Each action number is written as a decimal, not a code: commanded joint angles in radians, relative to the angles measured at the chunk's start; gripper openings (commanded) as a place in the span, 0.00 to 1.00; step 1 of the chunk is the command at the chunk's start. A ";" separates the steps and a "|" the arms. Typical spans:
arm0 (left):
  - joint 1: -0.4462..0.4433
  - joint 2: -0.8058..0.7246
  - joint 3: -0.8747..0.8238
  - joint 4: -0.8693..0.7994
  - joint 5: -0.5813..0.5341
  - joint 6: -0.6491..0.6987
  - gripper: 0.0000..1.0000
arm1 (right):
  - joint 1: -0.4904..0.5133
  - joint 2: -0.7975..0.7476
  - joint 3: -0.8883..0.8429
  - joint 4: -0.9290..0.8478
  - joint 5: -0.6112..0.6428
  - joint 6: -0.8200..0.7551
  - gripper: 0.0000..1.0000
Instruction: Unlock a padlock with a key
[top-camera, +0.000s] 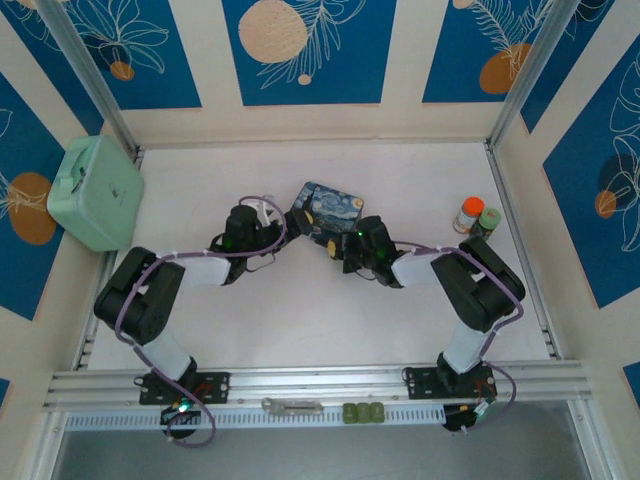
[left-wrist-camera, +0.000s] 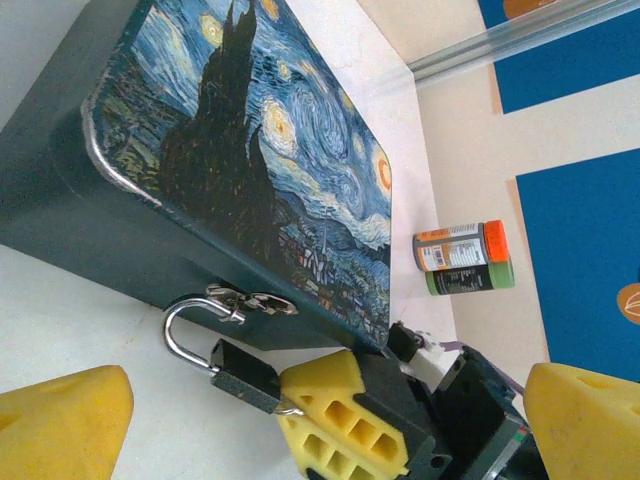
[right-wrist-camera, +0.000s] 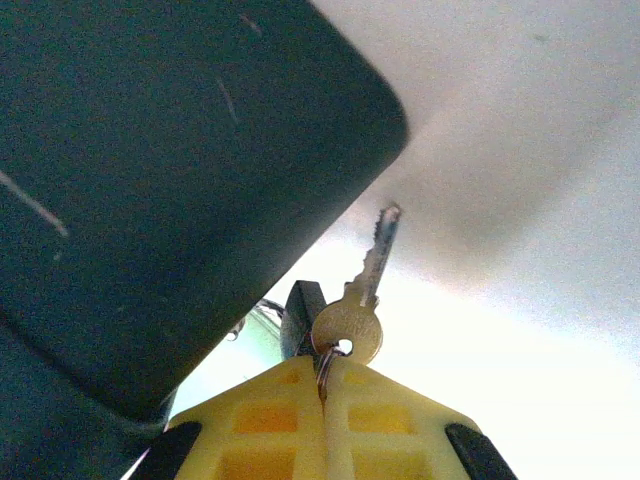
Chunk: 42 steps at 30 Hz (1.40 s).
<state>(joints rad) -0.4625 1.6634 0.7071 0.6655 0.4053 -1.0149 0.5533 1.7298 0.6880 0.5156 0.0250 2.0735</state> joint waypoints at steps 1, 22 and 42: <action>0.007 0.013 -0.018 0.042 -0.011 -0.004 1.00 | -0.029 -0.007 -0.008 0.056 -0.021 0.071 0.00; -0.055 -0.005 -0.026 0.009 -0.090 -0.063 1.00 | -0.039 -0.243 -0.075 -0.222 0.051 -0.327 0.51; 0.040 0.037 -0.009 0.077 -0.108 -0.085 1.00 | 0.088 -0.124 0.435 -0.905 0.077 -1.731 0.57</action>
<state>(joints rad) -0.4393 1.7050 0.6910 0.7185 0.3016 -1.1126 0.6178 1.5345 1.0584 -0.2543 0.0654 0.5240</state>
